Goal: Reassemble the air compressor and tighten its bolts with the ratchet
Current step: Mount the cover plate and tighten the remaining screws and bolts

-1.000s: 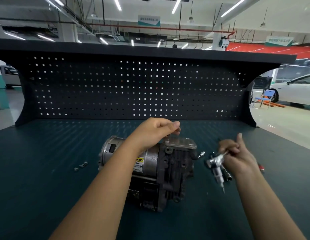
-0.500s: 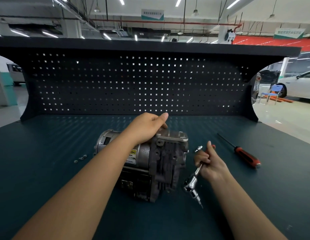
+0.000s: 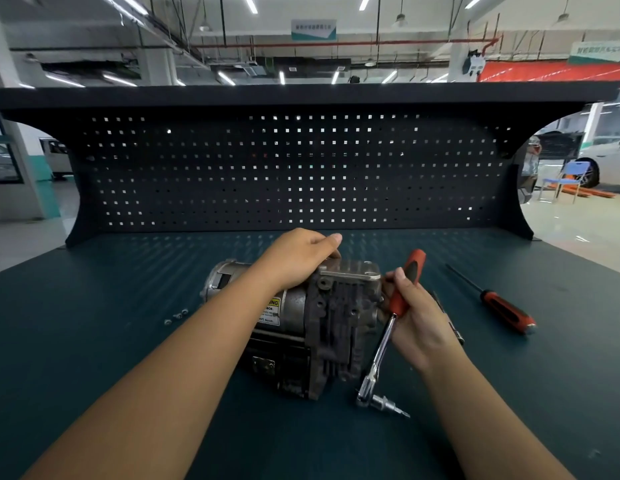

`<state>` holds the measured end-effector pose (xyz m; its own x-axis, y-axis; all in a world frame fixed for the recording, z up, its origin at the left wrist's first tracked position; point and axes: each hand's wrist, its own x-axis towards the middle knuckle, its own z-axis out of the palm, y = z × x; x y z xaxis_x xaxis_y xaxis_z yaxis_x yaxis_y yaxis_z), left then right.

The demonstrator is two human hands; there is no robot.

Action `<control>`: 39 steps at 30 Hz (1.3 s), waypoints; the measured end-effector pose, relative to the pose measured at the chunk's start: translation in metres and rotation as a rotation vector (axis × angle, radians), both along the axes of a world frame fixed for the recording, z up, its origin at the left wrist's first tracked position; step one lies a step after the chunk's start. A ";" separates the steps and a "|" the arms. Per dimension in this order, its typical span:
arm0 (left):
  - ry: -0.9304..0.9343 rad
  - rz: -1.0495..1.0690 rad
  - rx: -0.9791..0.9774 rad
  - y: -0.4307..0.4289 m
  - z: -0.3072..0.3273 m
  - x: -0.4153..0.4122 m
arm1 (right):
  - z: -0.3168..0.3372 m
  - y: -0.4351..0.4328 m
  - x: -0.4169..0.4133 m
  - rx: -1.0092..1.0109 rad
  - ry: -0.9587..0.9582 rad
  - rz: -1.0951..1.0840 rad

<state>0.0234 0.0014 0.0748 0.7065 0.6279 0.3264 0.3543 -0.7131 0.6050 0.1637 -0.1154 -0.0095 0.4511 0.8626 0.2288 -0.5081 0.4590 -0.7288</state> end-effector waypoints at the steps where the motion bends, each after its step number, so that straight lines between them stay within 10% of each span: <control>1: -0.006 0.009 0.011 -0.001 0.000 0.000 | 0.001 -0.001 -0.002 0.010 -0.020 -0.001; 13: 0.052 0.248 0.300 0.020 -0.012 -0.055 | -0.004 0.000 -0.001 0.028 -0.024 0.061; 19: -0.330 0.659 0.281 0.078 -0.017 -0.132 | -0.006 0.001 -0.002 0.030 -0.016 0.058; 25: 0.236 0.712 -0.096 0.130 -0.094 -0.180 | -0.005 0.001 -0.003 0.021 -0.004 0.063; 39: 0.248 0.731 0.105 0.121 -0.117 -0.159 | -0.006 0.002 0.000 0.023 -0.031 0.055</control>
<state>-0.1360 0.1224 -0.0420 0.1851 0.9369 0.2966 0.8729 -0.2954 0.3884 0.1639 -0.1137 -0.0155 0.3960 0.8800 0.2621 -0.5105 0.4483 -0.7338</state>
